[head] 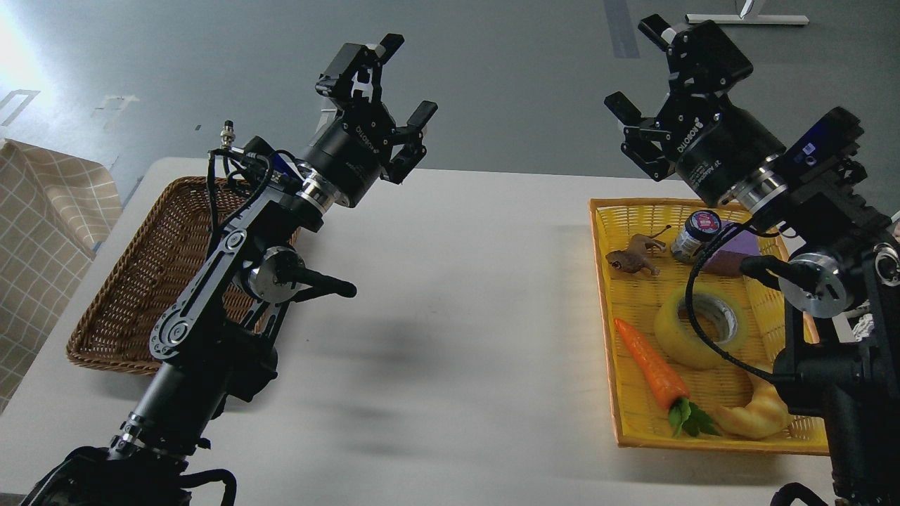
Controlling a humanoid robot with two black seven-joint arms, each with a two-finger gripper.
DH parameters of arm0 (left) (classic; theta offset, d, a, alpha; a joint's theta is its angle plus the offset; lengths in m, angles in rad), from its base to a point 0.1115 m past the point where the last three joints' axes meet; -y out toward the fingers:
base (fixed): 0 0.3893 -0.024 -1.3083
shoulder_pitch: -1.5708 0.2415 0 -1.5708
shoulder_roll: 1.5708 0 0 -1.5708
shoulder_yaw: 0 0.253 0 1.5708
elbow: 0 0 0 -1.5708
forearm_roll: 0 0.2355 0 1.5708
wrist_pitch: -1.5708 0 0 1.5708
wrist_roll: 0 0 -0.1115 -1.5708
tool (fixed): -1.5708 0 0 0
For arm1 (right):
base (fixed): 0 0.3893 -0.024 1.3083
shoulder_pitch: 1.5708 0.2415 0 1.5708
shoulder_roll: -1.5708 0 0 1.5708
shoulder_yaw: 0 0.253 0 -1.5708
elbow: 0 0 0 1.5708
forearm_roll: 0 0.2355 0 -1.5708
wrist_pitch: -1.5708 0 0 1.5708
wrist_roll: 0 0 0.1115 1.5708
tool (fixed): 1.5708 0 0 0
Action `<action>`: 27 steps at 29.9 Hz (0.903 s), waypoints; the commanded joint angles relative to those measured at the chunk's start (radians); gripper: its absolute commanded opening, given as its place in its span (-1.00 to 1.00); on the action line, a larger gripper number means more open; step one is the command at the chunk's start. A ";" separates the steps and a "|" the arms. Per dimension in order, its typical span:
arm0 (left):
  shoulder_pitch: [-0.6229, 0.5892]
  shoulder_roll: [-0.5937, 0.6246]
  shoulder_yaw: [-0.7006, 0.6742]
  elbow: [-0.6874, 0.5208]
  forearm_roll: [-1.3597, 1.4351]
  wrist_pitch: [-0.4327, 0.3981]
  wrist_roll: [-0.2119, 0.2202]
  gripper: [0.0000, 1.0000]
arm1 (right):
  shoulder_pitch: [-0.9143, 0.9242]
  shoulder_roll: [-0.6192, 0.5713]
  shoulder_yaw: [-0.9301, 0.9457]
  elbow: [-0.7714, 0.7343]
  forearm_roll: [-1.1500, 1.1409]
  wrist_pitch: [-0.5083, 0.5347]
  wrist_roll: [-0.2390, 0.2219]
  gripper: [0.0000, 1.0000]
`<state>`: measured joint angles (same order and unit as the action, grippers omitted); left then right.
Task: Place and transfer tape with both arms
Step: 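Raise the right arm up and away from the yellow tray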
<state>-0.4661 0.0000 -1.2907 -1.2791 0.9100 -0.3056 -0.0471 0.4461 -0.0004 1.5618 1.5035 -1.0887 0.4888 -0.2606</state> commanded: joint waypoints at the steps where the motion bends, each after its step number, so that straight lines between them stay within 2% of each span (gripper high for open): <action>1: 0.003 0.000 -0.002 -0.003 0.000 0.005 0.001 0.96 | 0.012 0.000 0.001 0.004 0.003 0.000 0.009 1.00; 9: 0.004 0.000 -0.001 -0.003 0.000 -0.001 0.000 0.96 | 0.025 -0.013 0.069 0.001 0.024 0.000 0.017 1.00; 13: -0.003 0.000 -0.002 -0.005 0.001 -0.001 0.000 0.96 | 0.022 -0.021 0.070 0.001 0.024 0.000 0.038 1.00; 23: -0.009 0.000 -0.002 -0.020 0.003 0.011 0.001 0.96 | 0.026 -0.030 0.055 0.012 -0.013 0.000 0.028 1.00; 27: -0.011 0.000 -0.004 -0.020 0.000 0.014 -0.002 0.96 | 0.058 -0.053 0.055 0.015 -0.159 0.000 0.012 1.00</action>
<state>-0.4761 0.0000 -1.2933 -1.2990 0.9123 -0.2917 -0.0474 0.4785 -0.0353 1.6178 1.5161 -1.1448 0.4888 -0.2384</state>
